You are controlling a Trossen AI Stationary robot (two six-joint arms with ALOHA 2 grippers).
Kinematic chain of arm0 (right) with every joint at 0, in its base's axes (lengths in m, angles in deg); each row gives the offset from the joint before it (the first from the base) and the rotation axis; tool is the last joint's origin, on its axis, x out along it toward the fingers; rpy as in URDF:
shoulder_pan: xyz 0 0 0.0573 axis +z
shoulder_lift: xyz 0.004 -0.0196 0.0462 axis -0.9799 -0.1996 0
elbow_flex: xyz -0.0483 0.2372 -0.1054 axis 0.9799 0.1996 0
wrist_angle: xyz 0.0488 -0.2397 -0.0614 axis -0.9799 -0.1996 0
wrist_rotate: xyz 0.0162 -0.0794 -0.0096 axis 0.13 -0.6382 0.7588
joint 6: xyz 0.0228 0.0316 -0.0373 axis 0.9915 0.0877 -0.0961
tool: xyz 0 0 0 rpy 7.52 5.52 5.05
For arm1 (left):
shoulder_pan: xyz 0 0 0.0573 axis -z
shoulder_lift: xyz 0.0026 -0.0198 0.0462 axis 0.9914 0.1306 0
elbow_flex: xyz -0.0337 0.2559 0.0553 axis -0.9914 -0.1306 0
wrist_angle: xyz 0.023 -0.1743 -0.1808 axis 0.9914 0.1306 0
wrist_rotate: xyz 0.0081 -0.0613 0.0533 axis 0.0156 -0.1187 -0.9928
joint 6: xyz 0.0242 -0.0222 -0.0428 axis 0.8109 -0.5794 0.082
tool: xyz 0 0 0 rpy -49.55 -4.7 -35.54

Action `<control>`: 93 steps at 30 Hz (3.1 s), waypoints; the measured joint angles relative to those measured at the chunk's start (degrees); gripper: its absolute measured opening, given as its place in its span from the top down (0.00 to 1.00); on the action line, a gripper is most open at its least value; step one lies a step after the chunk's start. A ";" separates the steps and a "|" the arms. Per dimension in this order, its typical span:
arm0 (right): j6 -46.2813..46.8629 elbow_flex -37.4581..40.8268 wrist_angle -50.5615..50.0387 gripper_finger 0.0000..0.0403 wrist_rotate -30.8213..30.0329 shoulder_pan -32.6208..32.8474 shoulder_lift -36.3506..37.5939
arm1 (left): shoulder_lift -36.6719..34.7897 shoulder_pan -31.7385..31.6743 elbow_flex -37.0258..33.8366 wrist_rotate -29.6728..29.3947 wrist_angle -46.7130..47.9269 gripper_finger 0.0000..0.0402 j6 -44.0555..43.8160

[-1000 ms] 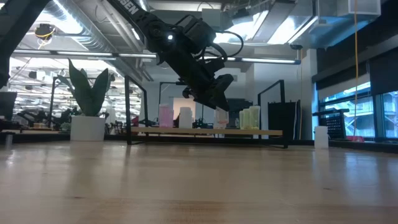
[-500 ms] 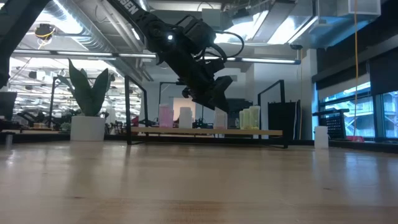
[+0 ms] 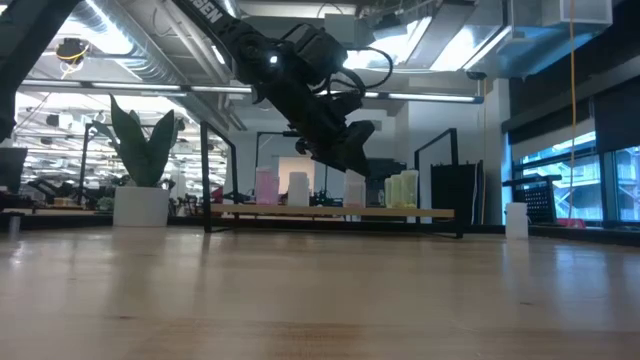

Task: Pick and place medicine bottles onto shelf by color
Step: Put the transparent pill bottle on the shelf aligned with the other transparent pill bottles, then put the white pill bottle on the shelf aligned with the other white pill bottles

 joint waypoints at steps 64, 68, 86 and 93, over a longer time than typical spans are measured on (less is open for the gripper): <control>3.50 0.06 -11.38 0.44 -7.58 -3.03 0.69 | -37.07 5.78 0.02 -7.44 43.13 0.48 -4.03; 8.11 0.07 -16.40 0.44 -10.16 -3.78 2.34 | -37.07 5.78 0.02 -7.49 43.13 0.48 -4.03; 42.20 28.43 -16.02 0.44 -0.87 -11.13 26.68 | -37.07 5.78 0.02 -7.47 43.59 0.48 -5.32; 38.75 38.21 -15.86 0.44 7.88 -19.74 28.76 | -37.07 5.78 0.02 -7.44 43.57 0.48 -5.32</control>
